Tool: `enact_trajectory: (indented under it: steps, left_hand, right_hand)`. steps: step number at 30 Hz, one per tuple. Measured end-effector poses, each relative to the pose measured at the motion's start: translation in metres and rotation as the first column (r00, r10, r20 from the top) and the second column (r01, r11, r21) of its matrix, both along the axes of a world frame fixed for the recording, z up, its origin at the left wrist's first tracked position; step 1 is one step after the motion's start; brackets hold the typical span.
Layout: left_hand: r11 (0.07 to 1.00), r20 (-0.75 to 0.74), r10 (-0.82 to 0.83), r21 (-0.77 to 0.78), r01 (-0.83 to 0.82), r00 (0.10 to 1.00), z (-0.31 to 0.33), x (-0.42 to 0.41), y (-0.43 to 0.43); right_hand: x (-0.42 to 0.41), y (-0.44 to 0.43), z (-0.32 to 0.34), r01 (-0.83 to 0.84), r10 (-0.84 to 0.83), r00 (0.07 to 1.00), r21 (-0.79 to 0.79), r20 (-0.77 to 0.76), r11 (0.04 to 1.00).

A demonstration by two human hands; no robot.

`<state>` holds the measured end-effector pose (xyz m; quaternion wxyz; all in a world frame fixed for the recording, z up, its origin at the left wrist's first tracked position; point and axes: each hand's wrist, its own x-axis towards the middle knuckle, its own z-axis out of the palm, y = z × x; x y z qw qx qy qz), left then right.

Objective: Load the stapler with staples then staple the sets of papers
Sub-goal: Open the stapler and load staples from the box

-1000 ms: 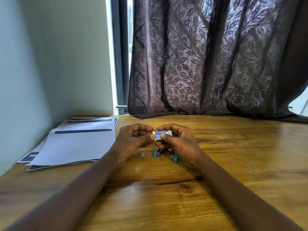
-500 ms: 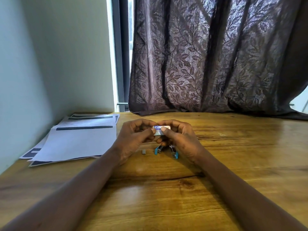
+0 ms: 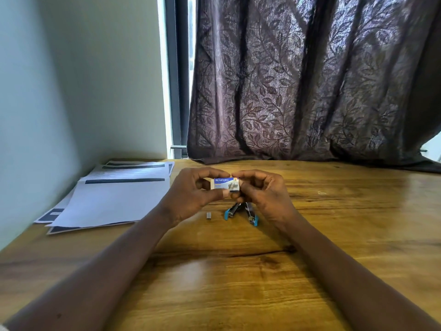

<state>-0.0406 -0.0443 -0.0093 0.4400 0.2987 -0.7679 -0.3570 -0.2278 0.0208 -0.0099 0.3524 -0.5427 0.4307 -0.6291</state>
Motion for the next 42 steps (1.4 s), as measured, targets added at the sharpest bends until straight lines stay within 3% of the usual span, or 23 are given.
enact_trajectory:
  steps: [2,5,8,11,15,20,25,30,34,38,42]
  left_hand:
    - [0.987,0.096,0.128,-0.108,-0.117,0.987,-0.004,0.001,-0.004]
    - [0.909,0.210,0.359,-0.300,-0.290,0.909,-0.006,0.007,-0.014]
    - [0.860,0.267,0.449,-0.387,-0.332,0.852,-0.003,0.012,-0.022]
    - [0.876,0.378,0.434,-0.391,-0.284,0.818,-0.005,0.012,-0.025]
    - [0.900,0.491,0.395,-0.375,-0.221,0.776,-0.008,0.008,-0.029]
    - [0.898,0.516,0.400,-0.384,-0.213,0.758,-0.009,0.006,-0.027]
    - [0.898,0.532,0.398,-0.393,-0.198,0.747,-0.004,0.009,-0.024]
    - [0.913,0.432,0.296,-0.390,-0.119,0.852,0.005,0.015,-0.007]
    - [0.952,0.515,0.177,-0.306,-0.013,0.839,-0.001,0.004,0.011]
    - [0.936,0.584,0.234,-0.350,-0.019,0.778,-0.002,-0.005,0.017]
    - [0.926,0.566,0.264,-0.374,-0.043,0.781,0.000,-0.007,0.019]
  right_hand:
    - [-0.001,-0.003,-0.005,0.110,-0.107,0.982,0.009,-0.158,0.994]
    - [-0.007,-0.004,-0.009,0.324,-0.312,0.848,-0.046,-0.429,0.945]
    - [-0.013,-0.001,-0.007,0.407,-0.402,0.750,-0.113,-0.525,0.906]
    - [-0.016,-0.002,-0.007,0.434,-0.421,0.673,-0.137,-0.608,0.891]
    - [-0.015,-0.001,-0.007,0.414,-0.395,0.674,-0.123,-0.624,0.902]
    - [-0.013,-0.003,-0.009,0.387,-0.355,0.686,-0.095,-0.635,0.917]
    - [-0.018,-0.002,-0.004,0.422,-0.375,0.572,-0.131,-0.730,0.897]
    - [-0.027,0.006,0.002,0.380,-0.195,0.531,0.026,-0.825,0.925]
    - [-0.029,0.014,0.006,0.349,-0.042,0.378,0.100,-0.925,0.932]
    - [-0.032,0.014,0.007,0.325,-0.077,0.482,0.096,-0.873,0.941]
    - [-0.035,0.012,0.005,0.336,-0.111,0.572,0.108,-0.813,0.936]
